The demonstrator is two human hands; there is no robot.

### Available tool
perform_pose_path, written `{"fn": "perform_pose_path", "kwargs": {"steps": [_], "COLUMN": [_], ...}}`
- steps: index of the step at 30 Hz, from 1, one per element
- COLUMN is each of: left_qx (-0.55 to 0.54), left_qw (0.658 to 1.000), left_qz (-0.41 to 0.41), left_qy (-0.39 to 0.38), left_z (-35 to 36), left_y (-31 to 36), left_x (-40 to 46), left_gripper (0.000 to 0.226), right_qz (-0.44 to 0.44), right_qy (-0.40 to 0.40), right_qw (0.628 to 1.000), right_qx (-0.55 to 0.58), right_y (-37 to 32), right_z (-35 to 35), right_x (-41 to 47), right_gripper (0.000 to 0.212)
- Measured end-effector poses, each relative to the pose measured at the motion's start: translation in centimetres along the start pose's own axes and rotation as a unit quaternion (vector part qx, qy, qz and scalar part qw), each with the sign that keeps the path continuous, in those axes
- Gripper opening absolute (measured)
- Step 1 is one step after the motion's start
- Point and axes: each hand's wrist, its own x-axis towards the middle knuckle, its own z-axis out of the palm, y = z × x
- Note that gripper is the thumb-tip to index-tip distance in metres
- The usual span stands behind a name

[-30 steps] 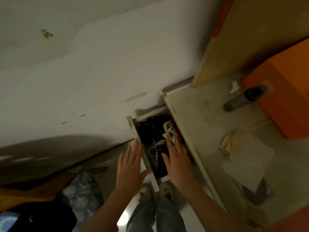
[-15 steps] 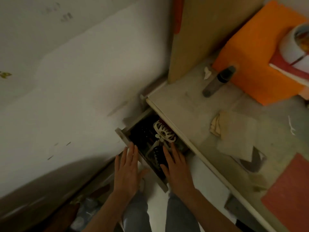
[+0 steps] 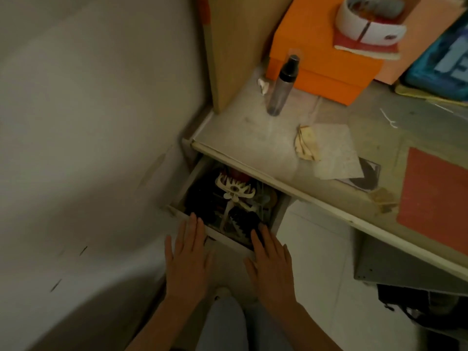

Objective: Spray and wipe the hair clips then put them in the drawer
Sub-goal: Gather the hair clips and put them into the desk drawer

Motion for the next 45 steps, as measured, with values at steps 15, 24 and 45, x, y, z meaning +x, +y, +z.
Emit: {"fn": "perform_pose_path", "kwargs": {"steps": [15, 24, 45], "left_qx": [-0.116, -0.059, -0.020], "left_qw": [0.977, 0.982, 0.988], "left_qz": [0.032, 0.053, 0.078], "left_qy": [0.178, 0.169, 0.131], "left_z": [6.3, 6.3, 8.2], "left_y": [-0.4, -0.6, -0.7], "left_x": [1.6, 2.1, 5.4], "left_gripper": [0.079, 0.087, 0.091], "right_qz": [0.000, 0.037, 0.119], "right_qy": [0.138, 0.168, 0.357], "right_qw": [0.988, 0.984, 0.920], "right_qx": [-0.071, -0.050, 0.106], "right_y": [0.9, 0.4, 1.0], "right_z": [2.9, 3.0, 3.3], "right_x": [0.6, 0.7, 5.0], "right_gripper": [0.059, 0.061, 0.077]}}
